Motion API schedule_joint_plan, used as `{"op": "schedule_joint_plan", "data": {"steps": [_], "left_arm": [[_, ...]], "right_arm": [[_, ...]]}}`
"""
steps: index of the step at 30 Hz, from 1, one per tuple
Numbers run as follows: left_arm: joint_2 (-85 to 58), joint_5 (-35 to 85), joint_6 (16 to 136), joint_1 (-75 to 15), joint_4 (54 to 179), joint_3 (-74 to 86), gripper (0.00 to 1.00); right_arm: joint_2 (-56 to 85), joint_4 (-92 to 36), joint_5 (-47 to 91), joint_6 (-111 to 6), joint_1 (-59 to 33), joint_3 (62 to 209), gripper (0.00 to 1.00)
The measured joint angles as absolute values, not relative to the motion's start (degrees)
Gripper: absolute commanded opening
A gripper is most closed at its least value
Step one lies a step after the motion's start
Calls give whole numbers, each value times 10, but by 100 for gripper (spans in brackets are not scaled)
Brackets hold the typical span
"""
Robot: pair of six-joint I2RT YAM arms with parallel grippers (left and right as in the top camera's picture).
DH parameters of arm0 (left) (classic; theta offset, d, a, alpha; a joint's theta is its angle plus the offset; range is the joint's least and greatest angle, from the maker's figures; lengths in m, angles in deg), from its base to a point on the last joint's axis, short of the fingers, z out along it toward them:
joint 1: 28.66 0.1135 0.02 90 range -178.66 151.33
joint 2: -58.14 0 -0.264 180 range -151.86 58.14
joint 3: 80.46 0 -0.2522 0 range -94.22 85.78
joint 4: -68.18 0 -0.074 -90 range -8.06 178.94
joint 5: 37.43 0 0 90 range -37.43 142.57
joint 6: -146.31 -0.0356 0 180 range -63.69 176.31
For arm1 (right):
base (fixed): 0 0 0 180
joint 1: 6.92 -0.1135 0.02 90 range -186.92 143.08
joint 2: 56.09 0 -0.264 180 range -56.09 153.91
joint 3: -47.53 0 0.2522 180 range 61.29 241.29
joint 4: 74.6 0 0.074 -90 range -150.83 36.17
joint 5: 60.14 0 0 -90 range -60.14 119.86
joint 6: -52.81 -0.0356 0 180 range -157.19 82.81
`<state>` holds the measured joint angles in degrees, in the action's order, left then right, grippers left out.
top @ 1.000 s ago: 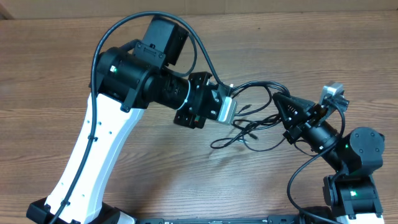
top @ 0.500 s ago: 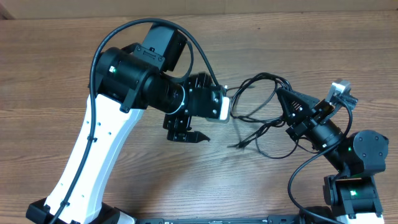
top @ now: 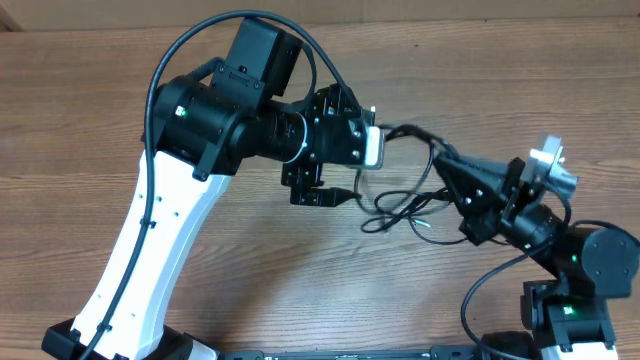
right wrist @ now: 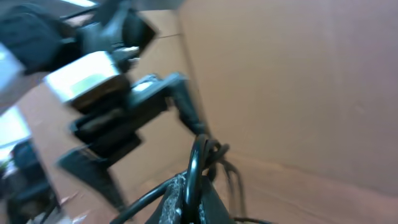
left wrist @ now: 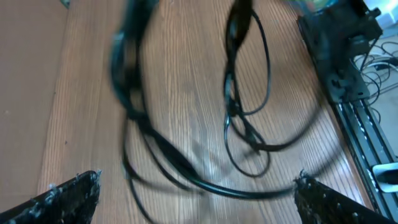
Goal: Untangle cables
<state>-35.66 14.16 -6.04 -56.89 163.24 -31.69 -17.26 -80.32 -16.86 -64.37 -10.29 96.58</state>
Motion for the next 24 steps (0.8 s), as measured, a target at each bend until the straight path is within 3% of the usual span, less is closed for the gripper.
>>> {"op": "schedule_joint_plan", "data": {"steps": [13, 24], "left_arm": [[-356, 96, -47, -545, 1639, -317, 100], [-356, 15, -145, -546, 1755, -317, 100]], "right_arm": [[-172, -883, -259, -656, -103, 966, 4], [-172, -902, -265, -670, -103, 966, 4]]}}
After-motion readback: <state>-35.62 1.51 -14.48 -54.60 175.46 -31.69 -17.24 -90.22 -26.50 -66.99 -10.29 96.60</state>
